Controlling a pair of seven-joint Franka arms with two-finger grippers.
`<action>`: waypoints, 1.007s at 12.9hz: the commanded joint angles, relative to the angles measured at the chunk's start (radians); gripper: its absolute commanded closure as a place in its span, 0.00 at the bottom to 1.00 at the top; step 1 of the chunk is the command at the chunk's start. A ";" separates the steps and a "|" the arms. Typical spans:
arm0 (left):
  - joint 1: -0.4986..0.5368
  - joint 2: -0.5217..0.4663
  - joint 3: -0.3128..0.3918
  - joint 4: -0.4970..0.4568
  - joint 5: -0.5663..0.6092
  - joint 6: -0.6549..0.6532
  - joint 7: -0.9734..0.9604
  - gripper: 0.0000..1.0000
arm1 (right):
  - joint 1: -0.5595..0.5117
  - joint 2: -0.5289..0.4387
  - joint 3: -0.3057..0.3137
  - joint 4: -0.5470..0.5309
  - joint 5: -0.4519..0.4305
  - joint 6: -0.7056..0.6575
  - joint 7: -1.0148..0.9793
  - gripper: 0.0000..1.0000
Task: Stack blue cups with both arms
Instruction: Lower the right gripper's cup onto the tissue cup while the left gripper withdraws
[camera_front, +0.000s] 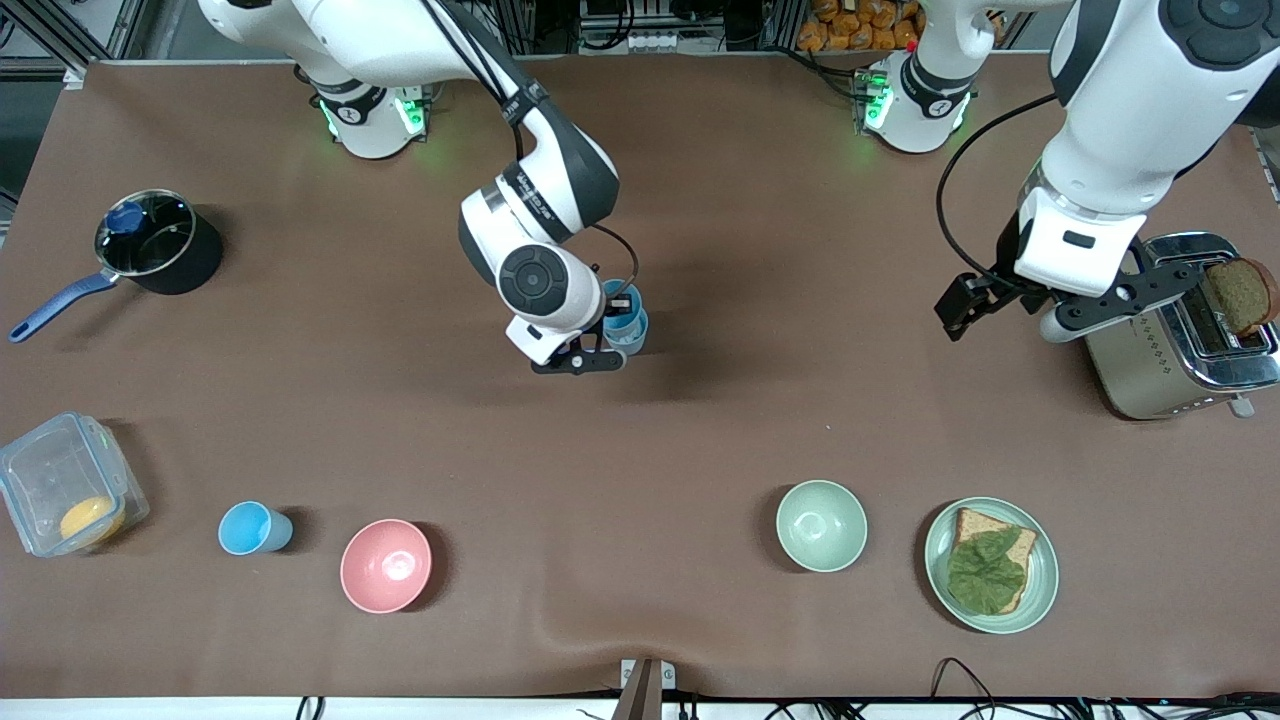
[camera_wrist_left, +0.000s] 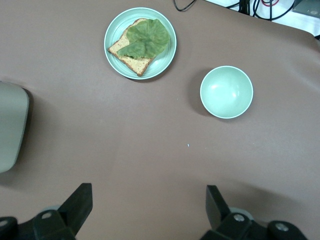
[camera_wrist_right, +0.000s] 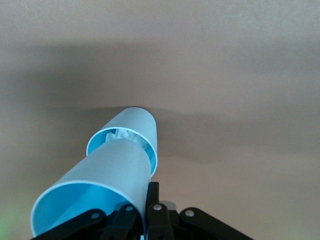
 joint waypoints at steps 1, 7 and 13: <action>0.015 -0.028 -0.010 0.017 -0.020 -0.049 0.026 0.00 | 0.018 0.024 -0.014 0.018 0.023 0.012 0.018 1.00; 0.019 -0.068 -0.011 0.021 -0.022 -0.100 0.075 0.00 | 0.006 -0.018 -0.020 0.026 0.019 -0.025 0.001 0.00; 0.027 -0.097 -0.004 0.118 -0.020 -0.259 0.112 0.00 | -0.274 -0.169 -0.024 0.028 0.004 -0.137 -0.204 0.00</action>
